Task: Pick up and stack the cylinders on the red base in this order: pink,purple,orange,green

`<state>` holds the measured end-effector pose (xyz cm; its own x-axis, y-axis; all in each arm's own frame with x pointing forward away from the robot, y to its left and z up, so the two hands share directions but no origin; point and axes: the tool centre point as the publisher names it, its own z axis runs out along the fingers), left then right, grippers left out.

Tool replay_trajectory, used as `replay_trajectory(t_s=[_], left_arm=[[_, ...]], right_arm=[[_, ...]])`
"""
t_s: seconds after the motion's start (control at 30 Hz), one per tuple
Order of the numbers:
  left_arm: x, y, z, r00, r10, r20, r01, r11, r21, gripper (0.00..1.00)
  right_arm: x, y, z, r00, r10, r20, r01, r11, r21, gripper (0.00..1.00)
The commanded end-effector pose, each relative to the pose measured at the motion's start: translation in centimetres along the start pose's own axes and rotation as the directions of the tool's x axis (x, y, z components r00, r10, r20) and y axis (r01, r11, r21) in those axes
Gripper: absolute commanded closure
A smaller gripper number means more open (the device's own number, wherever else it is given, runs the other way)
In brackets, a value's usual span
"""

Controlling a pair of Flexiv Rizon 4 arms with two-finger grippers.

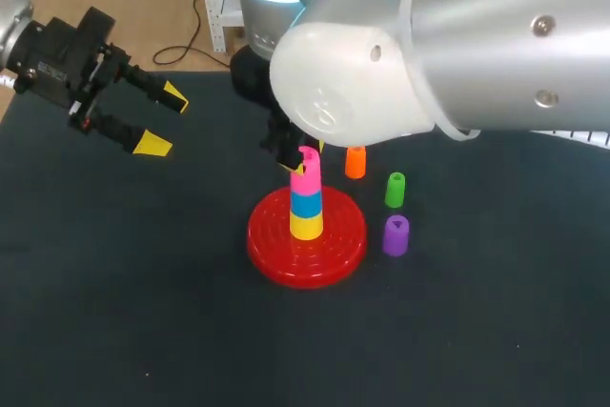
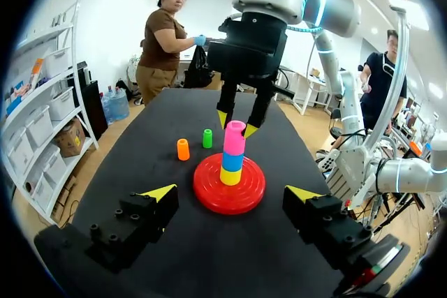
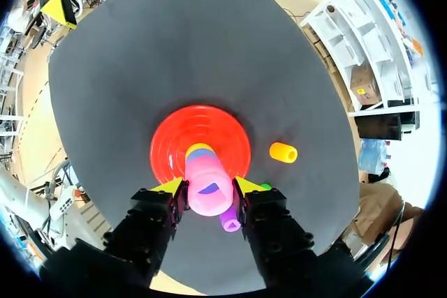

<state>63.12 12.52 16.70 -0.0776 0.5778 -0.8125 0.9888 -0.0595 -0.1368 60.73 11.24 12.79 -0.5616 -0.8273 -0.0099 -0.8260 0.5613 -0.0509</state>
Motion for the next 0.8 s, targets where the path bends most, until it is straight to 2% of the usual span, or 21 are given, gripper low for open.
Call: replay_trajectory(t_s=[0.03,0.1,0.13,0.17,0.2,0.37,0.53,0.67,0.8], left_arm=[[0.1,0.1,0.0,1.0,0.002,0.001,-0.002,1.0,0.002,0.0],[0.1,0.1,0.0,1.0,0.002,0.001,-0.002,1.0,0.002,0.0],[0.1,0.1,0.0,1.0,0.002,0.001,-0.002,1.0,0.002,0.0],[0.1,0.1,0.0,1.0,0.002,0.001,-0.002,1.0,0.002,0.0],[0.1,0.1,0.0,1.0,0.002,0.001,-0.002,1.0,0.002,0.0],[0.1,0.1,0.0,1.0,0.002,0.001,-0.002,1.0,0.002,0.0],[0.1,0.1,0.0,1.0,0.002,0.001,-0.002,1.0,0.002,0.0],[0.1,0.1,0.0,1.0,0.002,0.001,-0.002,1.0,0.002,0.0],[0.1,0.1,0.0,1.0,0.002,0.001,-0.002,1.0,0.002,0.0]], right_arm=[[-0.1,-0.1,1.7,1.0,0.01,0.003,-0.01,1.0,-0.002,1.0],[-0.1,0.0,1.1,1.0,0.008,0.03,-0.008,1.0,0.002,1.0],[0.0,0.0,0.6,0.999,0.001,0.046,-0.002,1.0,0.011,0.89],[0.1,0.0,0.1,0.999,0.004,0.051,-0.005,1.0,0.014,0.73],[0.2,0.0,-0.4,0.998,0.006,0.063,-0.007,1.0,0.016,0.0],[1.1,-0.7,-3.0,0.992,0.024,0.127,-0.026,0.999,0.018,0.0],[2.5,-2.5,-4.3,0.984,0.076,0.16,-0.081,0.996,0.027,0.0],[4.4,-4.0,-4.1,0.978,0.118,0.171,-0.128,0.991,0.049,0.0],[6.6,-5.3,-2.3,0.973,0.165,0.165,-0.176,0.983,0.06,0.0]])
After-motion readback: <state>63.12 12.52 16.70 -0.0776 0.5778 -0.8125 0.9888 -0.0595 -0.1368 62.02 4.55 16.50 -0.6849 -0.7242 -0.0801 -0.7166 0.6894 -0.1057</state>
